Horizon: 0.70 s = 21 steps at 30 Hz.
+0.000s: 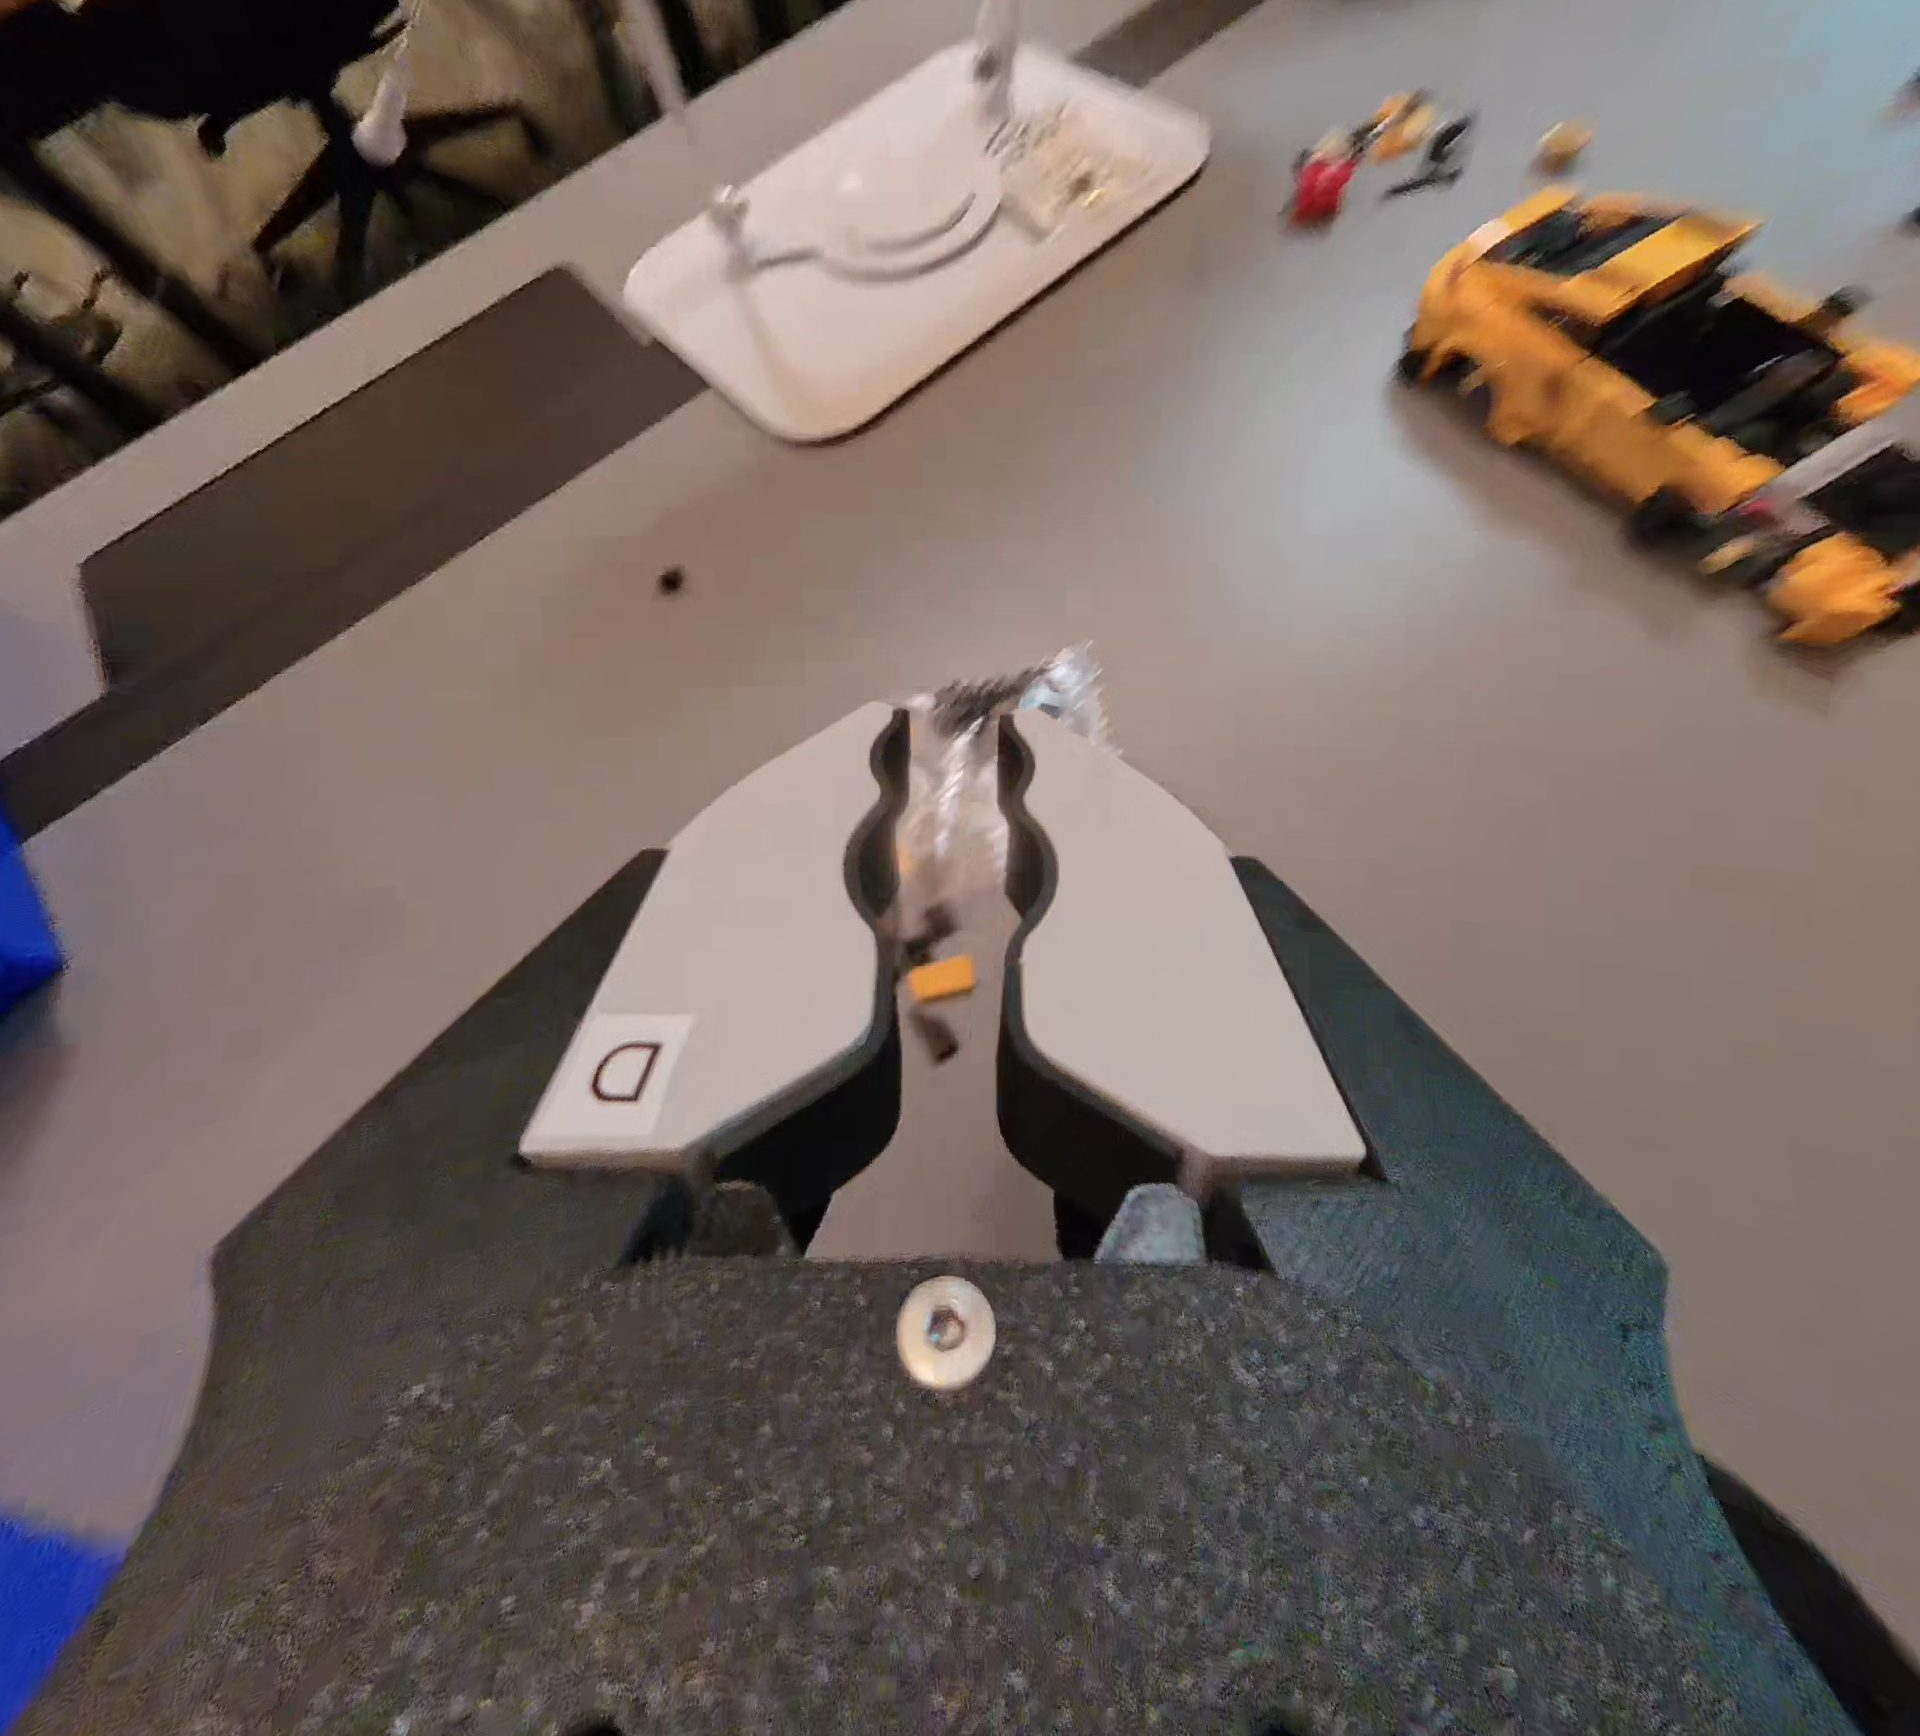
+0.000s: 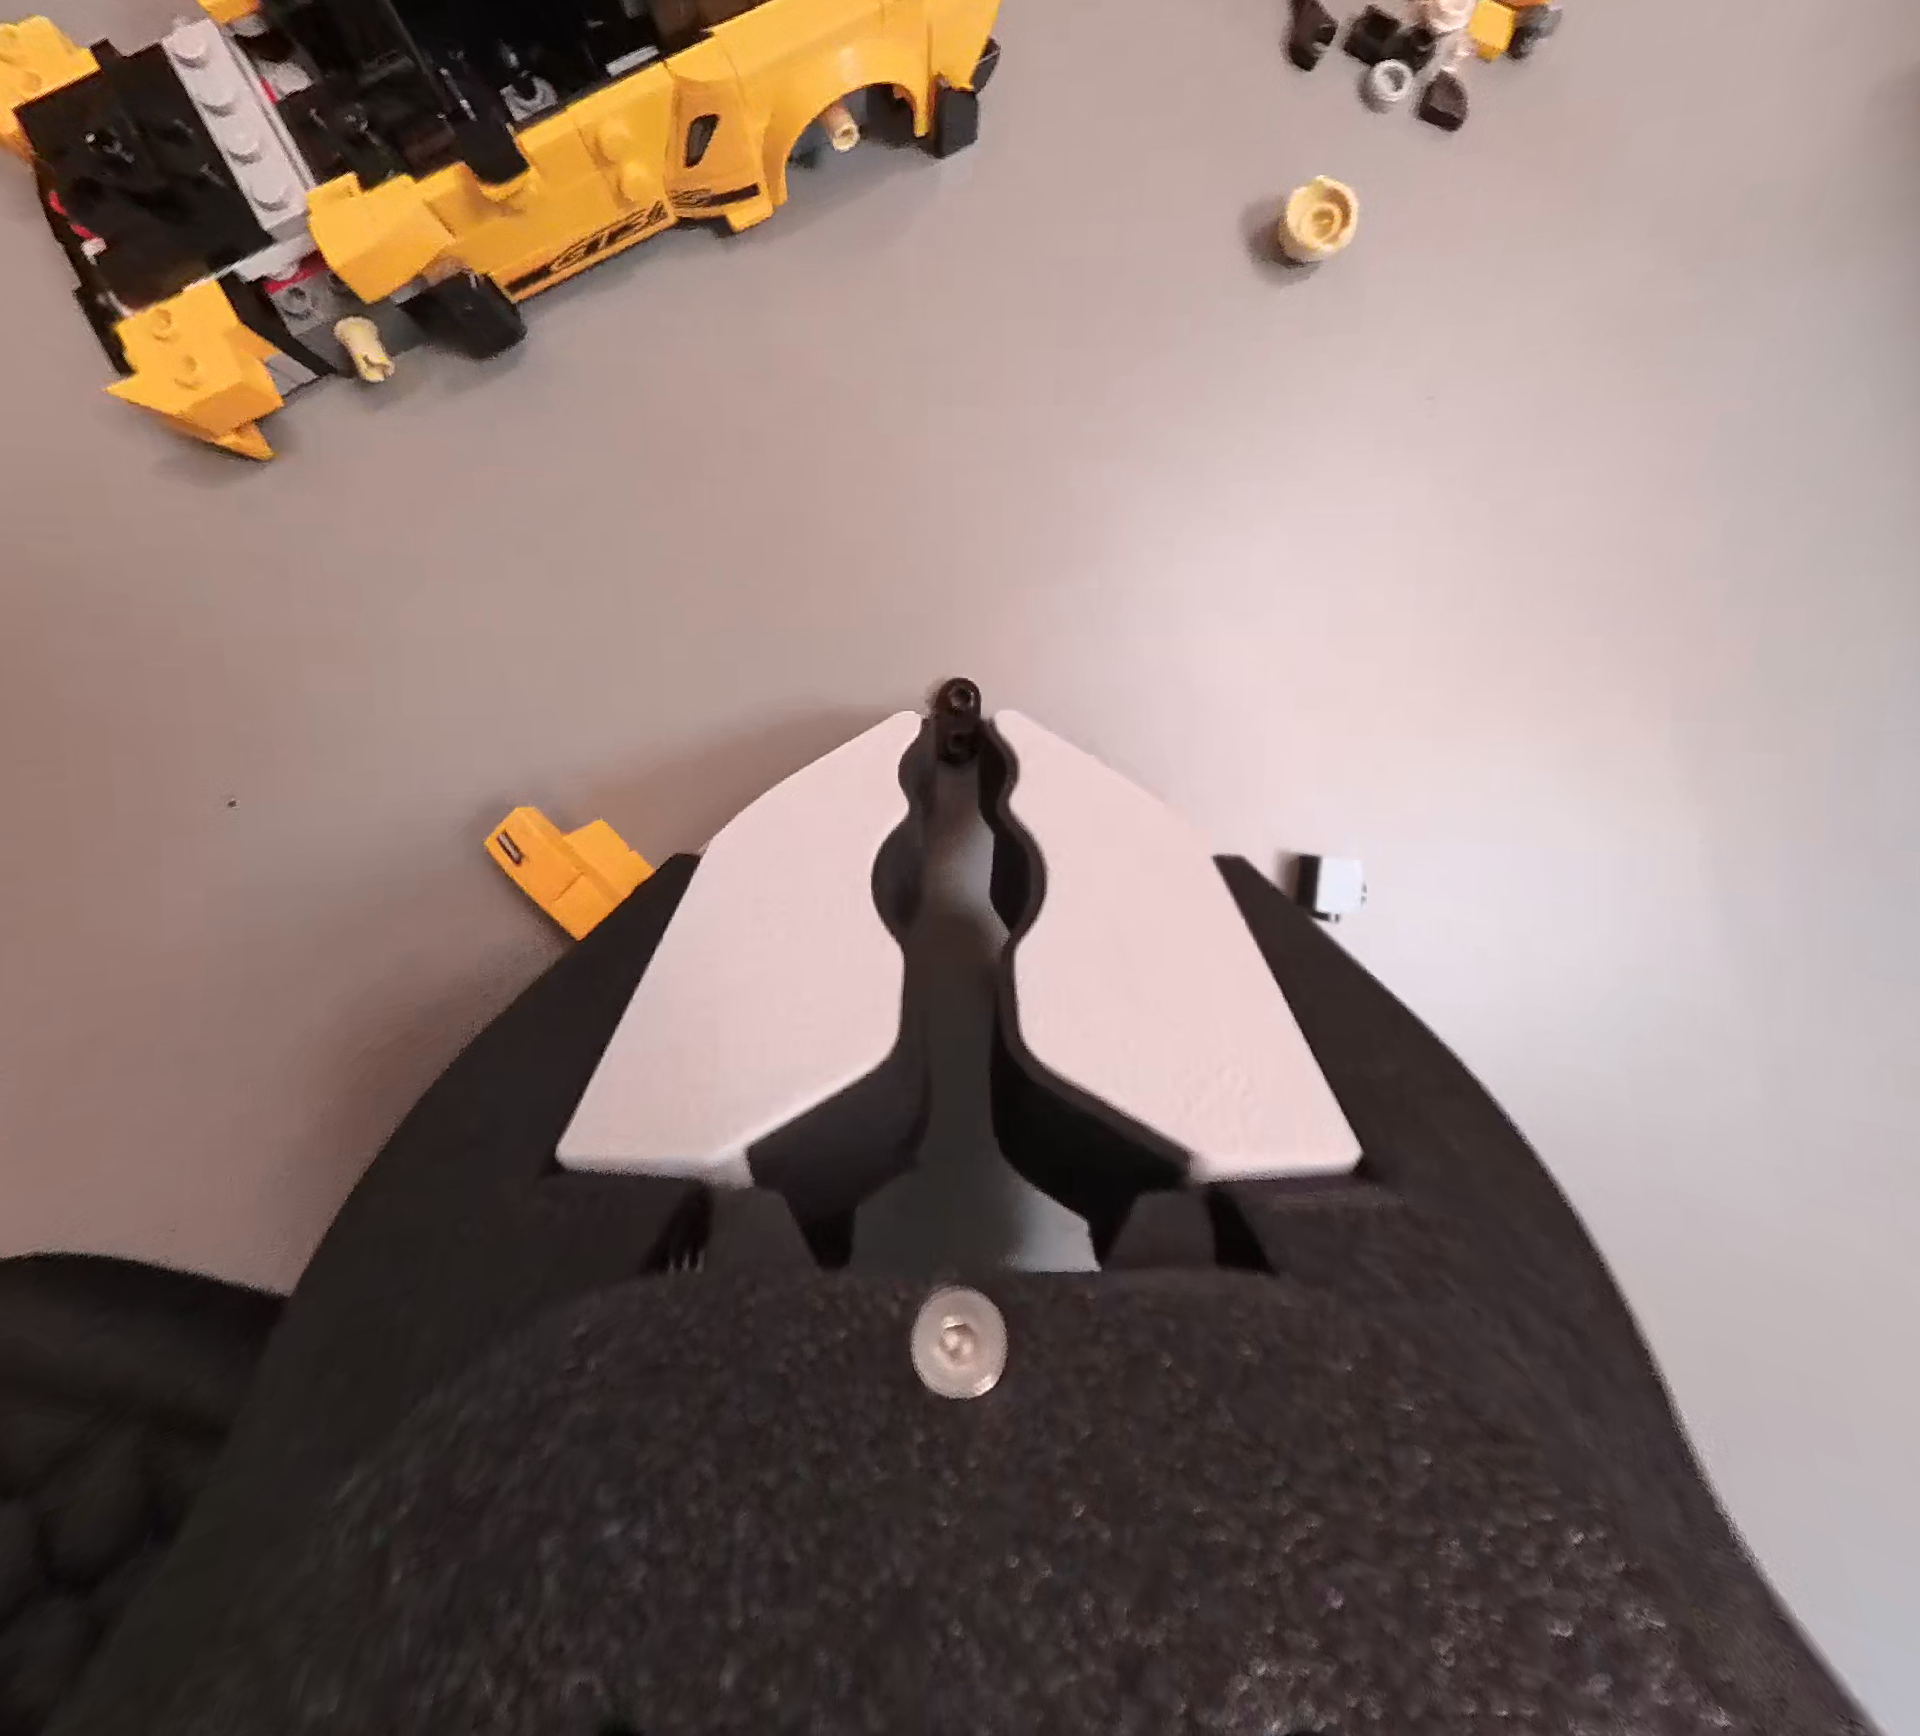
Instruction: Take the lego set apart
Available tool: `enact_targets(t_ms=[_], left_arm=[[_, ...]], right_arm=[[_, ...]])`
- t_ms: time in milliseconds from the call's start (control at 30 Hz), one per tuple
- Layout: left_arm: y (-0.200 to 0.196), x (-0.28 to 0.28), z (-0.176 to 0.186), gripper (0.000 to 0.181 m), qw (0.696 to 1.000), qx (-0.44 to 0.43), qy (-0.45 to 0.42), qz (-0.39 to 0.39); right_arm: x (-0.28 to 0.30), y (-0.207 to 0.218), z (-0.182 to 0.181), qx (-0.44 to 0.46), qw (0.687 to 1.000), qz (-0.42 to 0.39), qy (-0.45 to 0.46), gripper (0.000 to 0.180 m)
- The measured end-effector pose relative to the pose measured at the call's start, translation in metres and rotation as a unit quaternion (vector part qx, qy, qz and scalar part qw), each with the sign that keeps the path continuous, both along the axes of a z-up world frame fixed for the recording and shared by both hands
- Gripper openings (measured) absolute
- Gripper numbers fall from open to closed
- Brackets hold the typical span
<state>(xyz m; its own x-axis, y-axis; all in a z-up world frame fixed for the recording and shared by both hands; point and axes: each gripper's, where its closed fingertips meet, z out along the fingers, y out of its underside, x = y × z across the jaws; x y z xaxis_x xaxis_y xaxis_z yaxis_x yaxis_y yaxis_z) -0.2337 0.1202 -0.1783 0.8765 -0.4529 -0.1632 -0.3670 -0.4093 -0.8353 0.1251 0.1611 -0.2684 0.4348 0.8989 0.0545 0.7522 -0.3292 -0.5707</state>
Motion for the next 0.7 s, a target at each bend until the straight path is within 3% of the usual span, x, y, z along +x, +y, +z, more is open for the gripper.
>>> enact_targets(t_ms=[100, 200, 367, 533, 700], left_arm=[[-0.004, 0.040, 0.006, 0.014, 0.995, 0.006, -0.080, -0.064], [-0.018, 0.091, 0.011, 0.014, 0.974, -0.010, -0.173, -0.147], [-0.045, 0.163, 0.022, 0.019, 0.893, -0.099, -0.364, -0.248], [-0.051, 0.181, 0.012, 0.020, 0.868, -0.157, -0.400, -0.250], [-0.059, 0.181, 0.012, 0.007, 0.856, -0.183, -0.403, -0.267]], right_arm=[[-0.006, -0.001, 0.003, 0.013, 1.000, 0.020, -0.009, 0.007], [-0.050, -0.020, 0.036, 0.084, 0.990, 0.088, 0.071, 0.007], [-0.139, -0.079, 0.081, 0.182, 0.948, 0.211, 0.153, 0.007], [-0.181, -0.101, 0.095, 0.234, 0.924, 0.250, 0.172, 0.007], [-0.186, -0.099, 0.099, 0.257, 0.920, 0.244, 0.168, 0.007]])
